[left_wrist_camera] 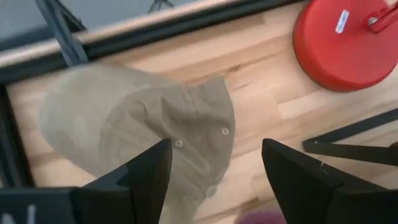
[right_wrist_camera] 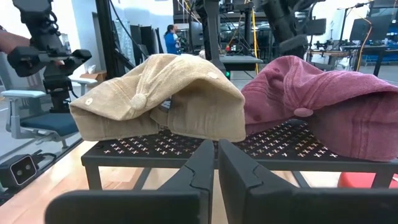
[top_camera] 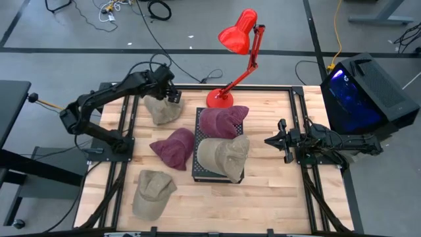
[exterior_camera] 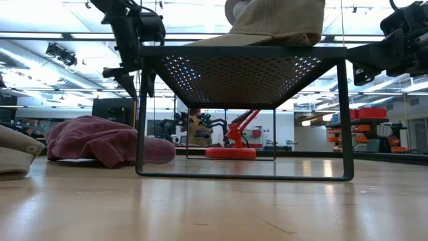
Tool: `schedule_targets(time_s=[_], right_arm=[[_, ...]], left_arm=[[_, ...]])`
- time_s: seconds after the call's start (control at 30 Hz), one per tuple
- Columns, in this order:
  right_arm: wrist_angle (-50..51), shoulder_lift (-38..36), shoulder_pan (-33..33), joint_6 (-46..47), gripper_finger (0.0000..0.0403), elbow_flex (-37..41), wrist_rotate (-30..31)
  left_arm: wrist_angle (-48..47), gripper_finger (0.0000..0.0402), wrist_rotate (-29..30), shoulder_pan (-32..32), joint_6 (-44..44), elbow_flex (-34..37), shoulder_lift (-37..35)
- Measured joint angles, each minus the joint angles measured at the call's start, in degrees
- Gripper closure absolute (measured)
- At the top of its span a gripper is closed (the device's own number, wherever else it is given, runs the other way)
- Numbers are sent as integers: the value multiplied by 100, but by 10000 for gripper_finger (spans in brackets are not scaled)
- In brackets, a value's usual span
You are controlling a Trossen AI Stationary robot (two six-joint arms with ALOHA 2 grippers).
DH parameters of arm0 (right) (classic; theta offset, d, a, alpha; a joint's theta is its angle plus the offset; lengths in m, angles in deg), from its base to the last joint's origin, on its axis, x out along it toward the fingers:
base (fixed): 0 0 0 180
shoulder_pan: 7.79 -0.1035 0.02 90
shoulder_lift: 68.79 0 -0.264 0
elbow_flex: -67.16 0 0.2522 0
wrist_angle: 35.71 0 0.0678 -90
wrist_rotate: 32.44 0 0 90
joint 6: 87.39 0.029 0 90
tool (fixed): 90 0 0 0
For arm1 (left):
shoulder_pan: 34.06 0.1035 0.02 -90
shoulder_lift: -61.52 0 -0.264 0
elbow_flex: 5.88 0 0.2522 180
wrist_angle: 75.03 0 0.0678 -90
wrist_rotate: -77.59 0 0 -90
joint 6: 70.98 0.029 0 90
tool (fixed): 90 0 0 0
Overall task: Pick & Place hat
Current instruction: Stack the top brown cap on top of the brown cap on the shelf
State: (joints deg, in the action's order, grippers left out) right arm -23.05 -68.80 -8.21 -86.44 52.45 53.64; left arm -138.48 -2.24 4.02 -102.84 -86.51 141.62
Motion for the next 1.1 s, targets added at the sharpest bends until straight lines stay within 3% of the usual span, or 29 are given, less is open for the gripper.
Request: schedule_targets(time_s=[0.27,0.47,0.7,0.97,1.1], right_arm=[[0,0,-1,0,376,0,0],[0,0,0,0,376,0,-1],[0,0,0,0,376,0,0],[0,0,0,0,376,0,0],[0,0,0,0,376,0,0]], left_arm=[[-185,163,-99,0,-783,0,234],[-151,165,-616,0,-251,0,240],[-79,165,-620,-7,350,0,240],[-84,165,-503,-7,3465,0,240],[-268,165,-548,-32,4533,0,240]])
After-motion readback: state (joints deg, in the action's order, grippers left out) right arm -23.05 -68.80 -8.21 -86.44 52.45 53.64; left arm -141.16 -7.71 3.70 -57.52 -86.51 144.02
